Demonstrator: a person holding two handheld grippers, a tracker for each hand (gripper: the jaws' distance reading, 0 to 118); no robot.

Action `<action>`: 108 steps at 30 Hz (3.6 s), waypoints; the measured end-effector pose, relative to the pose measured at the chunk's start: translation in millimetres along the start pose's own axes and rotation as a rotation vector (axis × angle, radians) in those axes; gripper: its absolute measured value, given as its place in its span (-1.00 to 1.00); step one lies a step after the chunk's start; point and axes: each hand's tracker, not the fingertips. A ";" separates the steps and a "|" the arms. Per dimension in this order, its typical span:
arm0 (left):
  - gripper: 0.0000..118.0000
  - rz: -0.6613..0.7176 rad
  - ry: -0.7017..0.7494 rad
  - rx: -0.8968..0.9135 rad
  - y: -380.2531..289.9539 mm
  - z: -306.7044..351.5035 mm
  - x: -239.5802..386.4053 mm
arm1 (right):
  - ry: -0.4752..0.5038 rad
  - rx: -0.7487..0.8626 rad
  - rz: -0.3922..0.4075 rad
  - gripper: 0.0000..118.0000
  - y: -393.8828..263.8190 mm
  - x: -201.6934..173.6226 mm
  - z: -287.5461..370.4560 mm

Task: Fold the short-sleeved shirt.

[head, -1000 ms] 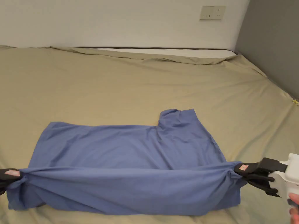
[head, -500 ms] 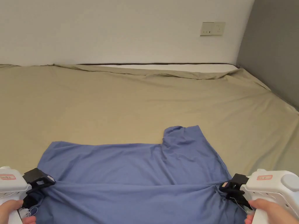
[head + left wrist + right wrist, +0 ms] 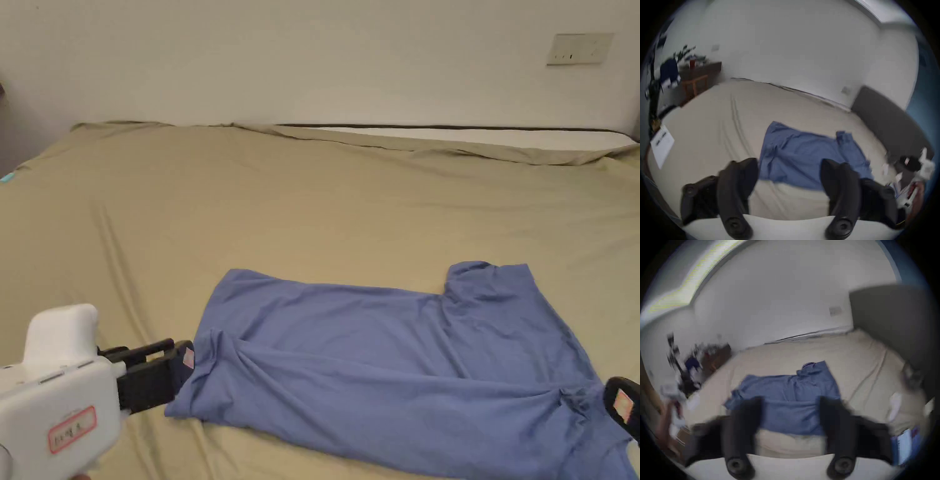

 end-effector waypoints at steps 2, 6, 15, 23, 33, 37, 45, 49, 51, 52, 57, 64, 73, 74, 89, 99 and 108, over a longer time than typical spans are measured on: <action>-0.89 0.014 -0.004 -0.096 -26.3 -3.9 5.4 | -0.043 0.006 -0.026 -0.92 -24.8 -20.4 12.3; -1.00 0.039 -0.009 -0.178 -60.4 -31.9 -0.4 | 0.059 -0.048 -0.087 -0.92 -41.3 -27.6 17.4; 1.00 -0.129 0.159 -0.256 -14.9 -159.2 -25.8 | 0.136 -0.077 -0.039 -0.92 -25.8 -26.3 -1.5; 0.76 -0.227 0.216 -0.477 -44.6 -244.6 -34.0 | 0.099 -0.200 -0.117 -0.92 -51.0 -5.2 -25.8; -0.76 0.079 -0.014 -0.268 -1.9 -166.1 -31.7 | -0.055 -0.275 -0.141 -0.92 -53.1 69.8 -63.5; -0.76 0.152 -0.084 -0.230 12.6 -138.8 -27.6 | 0.010 -0.383 -0.170 -0.43 -54.0 115.9 -110.6; -0.76 0.130 -0.088 -0.276 7.9 -140.0 -18.6 | -0.053 -0.622 -0.145 0.90 -81.5 135.5 -203.3; -0.76 0.162 -0.082 -0.299 2.9 -147.7 -30.1 | -0.077 -0.676 -0.107 0.19 -89.5 118.8 -209.1; -0.76 0.192 -0.091 -0.318 0.1 -149.0 -38.9 | -0.006 -0.648 -0.103 -0.76 -78.7 113.9 -199.7; -0.76 0.213 -0.105 -0.329 -0.7 -148.2 -43.3 | 0.011 -0.624 -0.130 -0.76 -74.7 113.3 -194.4; -0.76 0.266 -0.164 -0.357 0.8 -135.0 -67.8 | 0.063 -0.638 -0.227 -0.78 -47.6 125.3 -163.2; -0.76 0.234 -0.198 -0.432 -10.3 -84.4 -81.4 | 0.048 -0.717 -0.168 -0.79 -33.9 132.5 -107.9; -0.76 0.167 -0.116 -0.621 -96.9 -45.9 -86.3 | 0.008 -0.837 -0.184 -0.79 -111.4 126.3 -66.8; -0.76 0.148 -0.090 -0.648 -103.2 -49.0 -86.5 | 0.003 -0.841 -0.185 -0.79 -116.0 121.9 -67.6; 0.97 0.157 -0.170 -0.255 -59.7 8.1 -65.1 | -0.029 -0.441 -0.168 0.88 -41.5 113.3 -8.4; -1.00 0.047 -0.173 -0.099 -58.3 33.4 7.9 | 0.005 -0.062 -0.181 -0.95 -18.0 -5.9 30.0; 0.71 -0.105 -0.051 -0.151 -4.4 -90.3 -12.8 | 0.150 -0.141 -0.074 -0.94 -21.3 -23.4 2.5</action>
